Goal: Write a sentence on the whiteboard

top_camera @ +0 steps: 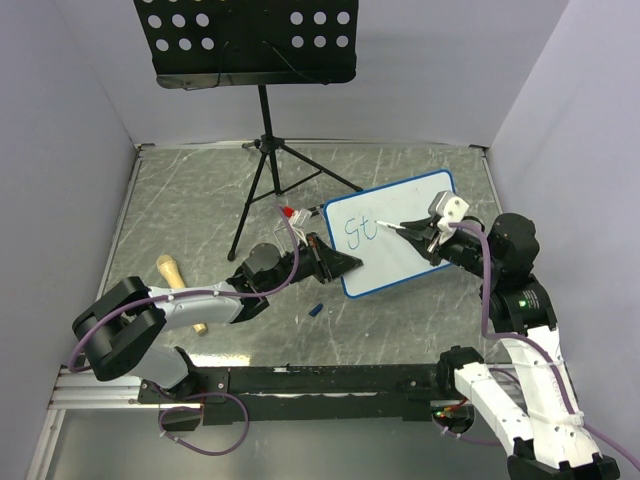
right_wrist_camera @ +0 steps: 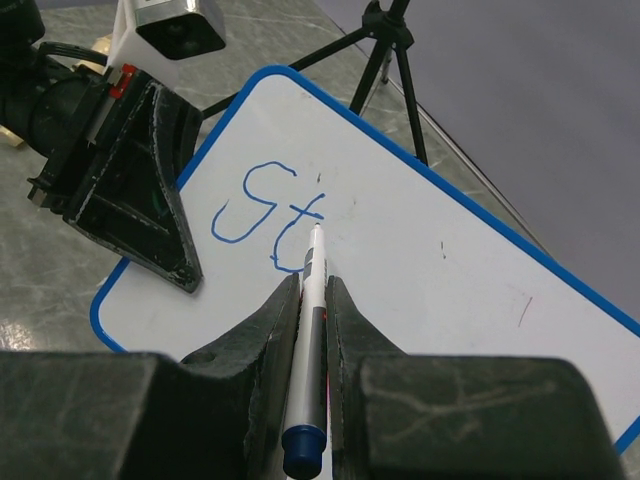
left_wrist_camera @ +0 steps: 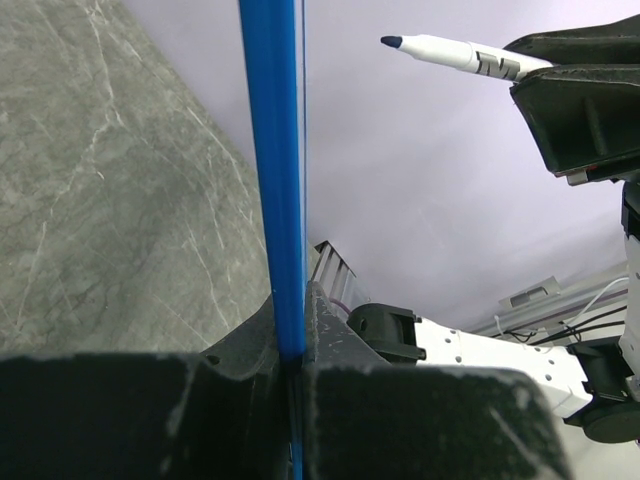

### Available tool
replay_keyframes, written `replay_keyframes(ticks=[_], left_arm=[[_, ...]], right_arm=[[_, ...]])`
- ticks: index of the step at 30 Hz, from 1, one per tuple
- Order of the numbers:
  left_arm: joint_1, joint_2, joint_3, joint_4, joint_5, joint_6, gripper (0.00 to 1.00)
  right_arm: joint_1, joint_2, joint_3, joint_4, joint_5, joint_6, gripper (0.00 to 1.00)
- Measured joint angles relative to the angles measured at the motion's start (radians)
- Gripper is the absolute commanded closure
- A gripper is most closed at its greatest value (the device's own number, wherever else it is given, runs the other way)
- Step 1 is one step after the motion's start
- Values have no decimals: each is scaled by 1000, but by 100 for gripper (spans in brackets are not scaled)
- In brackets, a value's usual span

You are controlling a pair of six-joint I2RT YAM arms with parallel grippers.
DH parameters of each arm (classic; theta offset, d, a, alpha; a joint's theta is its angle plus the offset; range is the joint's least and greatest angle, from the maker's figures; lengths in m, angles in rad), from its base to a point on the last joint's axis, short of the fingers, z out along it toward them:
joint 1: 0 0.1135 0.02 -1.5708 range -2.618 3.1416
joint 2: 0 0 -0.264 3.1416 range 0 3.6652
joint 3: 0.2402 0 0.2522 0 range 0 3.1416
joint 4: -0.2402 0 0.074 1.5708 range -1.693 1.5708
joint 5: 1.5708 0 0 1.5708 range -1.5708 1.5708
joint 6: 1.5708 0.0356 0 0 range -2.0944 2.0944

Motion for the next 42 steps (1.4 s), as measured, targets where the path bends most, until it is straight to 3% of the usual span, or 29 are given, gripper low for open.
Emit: replay_keyframes(ticks=[42], left_arm=[[6,0,0,19,23,-8,99]], right_arm=[[-1,18,-35,-17,27,-60,100]])
